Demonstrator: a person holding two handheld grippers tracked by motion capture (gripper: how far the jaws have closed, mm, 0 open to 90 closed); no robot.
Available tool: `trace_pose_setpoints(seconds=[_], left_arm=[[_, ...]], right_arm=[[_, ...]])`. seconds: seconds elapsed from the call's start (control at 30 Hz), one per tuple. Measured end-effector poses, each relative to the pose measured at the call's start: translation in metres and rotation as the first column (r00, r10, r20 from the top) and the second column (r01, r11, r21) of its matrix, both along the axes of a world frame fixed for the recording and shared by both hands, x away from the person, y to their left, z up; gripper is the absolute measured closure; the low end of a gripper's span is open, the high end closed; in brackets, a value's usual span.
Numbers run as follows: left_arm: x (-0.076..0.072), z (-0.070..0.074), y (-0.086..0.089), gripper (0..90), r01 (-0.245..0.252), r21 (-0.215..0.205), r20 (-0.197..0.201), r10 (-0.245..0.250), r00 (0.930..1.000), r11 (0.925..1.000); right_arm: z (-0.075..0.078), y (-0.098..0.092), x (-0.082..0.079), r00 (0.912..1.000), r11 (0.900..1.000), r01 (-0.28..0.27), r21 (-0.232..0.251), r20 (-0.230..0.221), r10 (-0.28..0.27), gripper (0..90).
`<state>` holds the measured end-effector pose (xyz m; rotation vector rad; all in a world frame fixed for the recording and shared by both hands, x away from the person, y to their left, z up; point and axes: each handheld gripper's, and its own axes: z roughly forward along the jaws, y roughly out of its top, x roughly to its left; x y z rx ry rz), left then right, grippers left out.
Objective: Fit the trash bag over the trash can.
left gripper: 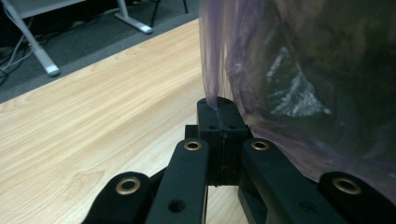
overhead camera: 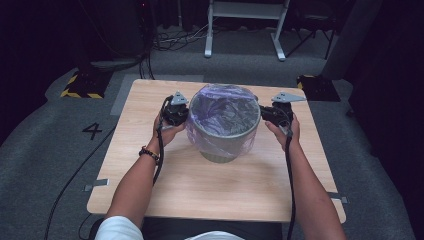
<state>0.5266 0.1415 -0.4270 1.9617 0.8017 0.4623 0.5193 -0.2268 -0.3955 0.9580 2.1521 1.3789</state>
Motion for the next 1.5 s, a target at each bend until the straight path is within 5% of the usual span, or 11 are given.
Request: trace_pose_setpoints(seconds=[0.27,0.57,1.03,1.4,1.5], left_arm=[[-0.003,-0.003,0.002,90.0,0.028,-0.015,-0.024,-0.028,0.9993,0.9995],[0.004,-0.007,0.000,90.0,-0.005,-0.001,-0.044,0.005,0.9990,1.0000],[0.009,-0.016,0.004,88.7,-0.021,0.006,-0.124,0.022,0.9921,0.9998],[-0.006,-0.023,0.013,89.2,-0.013,0.019,-0.113,0.015,0.9935,0.9997],[-0.018,-0.025,0.016,84.3,-0.029,0.047,-0.082,0.033,0.9961,0.9985]], right_arm=[[-0.007,-0.006,-0.008,0.9990,0.999,-0.035,0.030,-0.027,0.036,90.0],[-0.009,-0.003,-0.001,0.9990,1.000,0.018,-0.017,-0.041,-0.019,89.5],[-0.027,-0.002,0.003,0.9869,0.999,0.004,-0.036,-0.161,-0.010,89.5],[-0.037,-0.023,-0.019,0.9869,1.000,0.004,-0.025,-0.161,-0.008,90.0],[-0.041,-0.031,-0.029,0.9866,0.999,0.008,-0.038,-0.162,-0.014,90.0]])
